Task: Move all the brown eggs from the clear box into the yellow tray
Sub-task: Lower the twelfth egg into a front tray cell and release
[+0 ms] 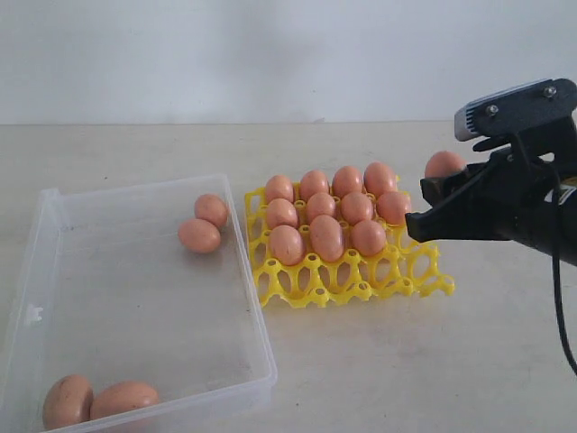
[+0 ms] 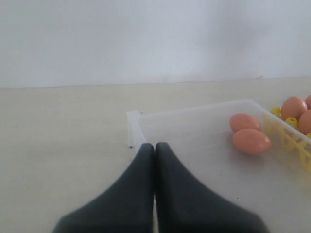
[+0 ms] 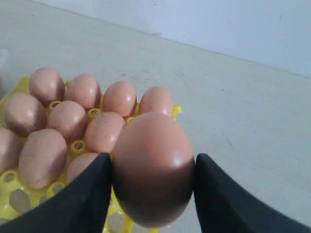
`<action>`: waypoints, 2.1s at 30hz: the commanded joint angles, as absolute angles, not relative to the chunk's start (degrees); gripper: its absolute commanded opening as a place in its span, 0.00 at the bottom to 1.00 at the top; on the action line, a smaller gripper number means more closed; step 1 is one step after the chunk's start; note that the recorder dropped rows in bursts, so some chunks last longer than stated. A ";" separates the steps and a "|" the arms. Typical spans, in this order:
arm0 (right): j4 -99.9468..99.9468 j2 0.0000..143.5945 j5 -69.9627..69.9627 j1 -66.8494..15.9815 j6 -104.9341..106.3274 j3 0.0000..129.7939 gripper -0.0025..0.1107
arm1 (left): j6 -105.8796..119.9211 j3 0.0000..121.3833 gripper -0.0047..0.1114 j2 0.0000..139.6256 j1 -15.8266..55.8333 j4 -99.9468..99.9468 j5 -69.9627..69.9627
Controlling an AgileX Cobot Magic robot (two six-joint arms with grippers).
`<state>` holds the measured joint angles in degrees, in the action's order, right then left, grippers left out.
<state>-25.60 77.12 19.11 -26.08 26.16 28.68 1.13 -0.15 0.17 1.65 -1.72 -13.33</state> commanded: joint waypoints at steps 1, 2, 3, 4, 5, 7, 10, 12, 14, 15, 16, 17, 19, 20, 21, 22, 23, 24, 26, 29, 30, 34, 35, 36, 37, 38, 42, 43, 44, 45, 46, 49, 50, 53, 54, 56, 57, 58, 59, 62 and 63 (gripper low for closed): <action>-26.42 81.17 22.45 -25.83 27.50 28.49 0.05 | 1.16 0.00 0.00 0.00 1.88 -2.03 -13.26; -26.42 82.39 23.03 -25.83 27.50 28.49 0.05 | 1.16 0.00 0.00 0.00 1.88 -2.03 -13.26; -26.42 83.58 23.92 -25.83 27.50 28.62 0.05 | 1.16 0.00 0.00 0.00 1.88 -2.03 -13.26; -26.42 84.73 24.42 -25.83 27.50 28.87 0.05 | 1.16 0.00 0.00 0.00 1.88 -2.03 -13.26; -26.42 85.62 25.43 -25.83 27.50 29.02 0.05 | 1.16 0.00 0.00 0.00 1.88 -2.03 -13.26; -26.42 87.76 26.44 -25.83 27.37 29.82 0.05 | 1.16 0.00 0.00 0.00 1.88 -2.03 -13.26; -26.42 90.30 26.49 -25.83 27.28 31.49 0.05 | 1.16 0.00 0.00 0.00 1.88 -2.03 -13.26; -26.42 91.83 26.49 -25.83 27.14 32.63 0.05 | 1.16 0.00 0.00 0.00 1.88 -2.03 -13.26; -26.42 93.01 26.49 -25.83 27.14 33.34 0.05 | 1.16 0.00 0.00 0.00 1.88 -2.03 -13.26; -26.42 93.62 26.68 -25.83 27.14 33.65 0.05 | 1.16 0.00 0.00 0.00 1.88 -2.03 -13.26; -26.42 94.21 26.68 -25.83 27.14 33.92 0.05 | 1.16 0.00 0.00 0.00 1.88 -2.03 -13.26; -26.42 94.62 26.81 -25.83 27.14 34.23 0.05 | 1.16 0.00 0.00 0.00 1.88 -2.03 -13.26; -26.42 95.77 26.58 -25.83 26.51 34.71 0.05 | 1.16 0.00 0.00 0.00 1.88 -2.03 -13.26; -26.42 96.17 26.58 -25.83 25.70 34.83 0.05 | 1.16 0.00 0.00 0.00 1.88 -2.03 -13.26; -26.42 96.64 26.58 -25.83 25.04 34.83 0.05 | 1.16 0.00 0.00 0.00 1.88 -2.03 -13.26; -26.42 96.63 26.14 -25.83 24.36 34.83 0.05 | 1.16 0.00 0.00 0.00 1.88 -2.03 -13.26; -26.42 96.66 25.53 -25.83 24.27 34.83 0.05 | 1.16 0.00 0.00 0.00 1.88 -2.03 -13.26; -26.42 96.66 25.47 -25.93 24.27 34.83 0.05 | 1.16 0.00 0.00 0.00 1.88 -2.03 -13.26; -26.42 96.66 25.41 -26.30 24.27 34.83 0.05 | 1.16 0.00 0.00 0.00 1.88 -2.03 -13.26; -26.54 96.66 24.20 -27.67 24.27 34.83 0.05 | 1.16 0.00 0.00 0.00 1.88 -2.03 -13.26; -26.54 96.66 24.09 -28.29 24.27 34.83 0.05 | 1.16 0.00 0.00 0.00 1.88 -2.03 -13.26; -26.54 96.66 24.76 -29.18 24.52 34.83 0.05 | 1.16 0.00 0.00 0.00 1.88 -2.03 -13.26; -26.93 96.66 25.11 -29.18 24.75 34.83 0.05 | 1.16 0.00 0.00 0.00 1.88 -2.03 -13.26; -27.21 96.66 25.26 -29.18 25.24 34.83 0.05 | 1.16 0.00 0.00 0.00 1.88 -2.03 -13.26; -27.83 96.66 25.41 -29.18 25.94 34.83 0.05 | 1.16 0.00 0.00 0.00 1.88 -2.03 -13.26; -28.08 96.66 25.50 -29.18 26.20 34.83 0.05 | 1.16 0.00 0.00 0.00 1.88 -2.03 -13.26; -28.71 96.66 25.50 -29.18 26.56 34.83 0.05 | 1.16 0.00 0.00 0.00 1.88 -2.03 -13.26; -28.84 96.66 25.50 -29.18 26.56 34.83 0.05 | 1.16 0.00 0.00 0.00 1.88 -2.03 -13.26; -28.98 96.66 25.33 -29.18 26.56 34.83 0.05 | 1.16 0.00 0.00 0.00 1.88 -2.03 -13.26; -29.09 96.66 25.00 -29.18 26.44 34.83 0.05 | 1.16 0.00 0.00 0.00 1.88 -2.03 -13.26; -29.09 96.66 24.89 -29.18 26.18 34.73 0.05 | 1.16 0.00 0.00 0.00 1.88 -2.03 -13.26; -29.20 96.66 24.11 -29.18 25.85 34.73 0.05 | 1.16 0.00 0.00 0.00 1.88 -2.03 -13.26; -29.20 96.66 24.11 -29.18 25.85 34.73 0.05 | 1.16 0.00 0.00 0.00 1.88 -2.03 -13.26; -29.20 96.66 24.11 -29.18 25.85 34.73 0.05 | 1.16 0.00 0.00 0.00 1.88 -2.03 -13.26; -29.20 96.66 24.11 -29.18 25.85 34.73 0.05 | 1.16 0.00 0.00 0.00 1.88 -2.03 -13.26; -29.20 96.66 23.81 -29.18 25.85 34.73 0.05 | 1.16 0.00 0.00 0.00 1.88 -2.03 -13.26; -29.20 96.66 23.71 -29.18 25.85 34.73 0.05 | 1.16 0.00 0.00 0.00 1.88 -2.03 -13.26; -29.20 96.66 23.59 -29.18 25.85 34.73 0.05 | 1.16 0.00 0.00 0.00 1.88 -2.03 -13.26; -29.20 96.66 23.33 -29.18 25.85 34.73 0.05 | 1.16 0.00 0.00 0.00 1.88 -2.03 -13.26; -29.20 96.66 22.94 -29.18 25.85 34.73 0.05 | 1.16 0.00 0.00 0.00 1.88 -2.03 -13.26; -29.20 96.66 22.94 -29.18 25.85 34.73 0.05 | 1.16 0.00 0.00 0.00 1.88 -2.03 -13.26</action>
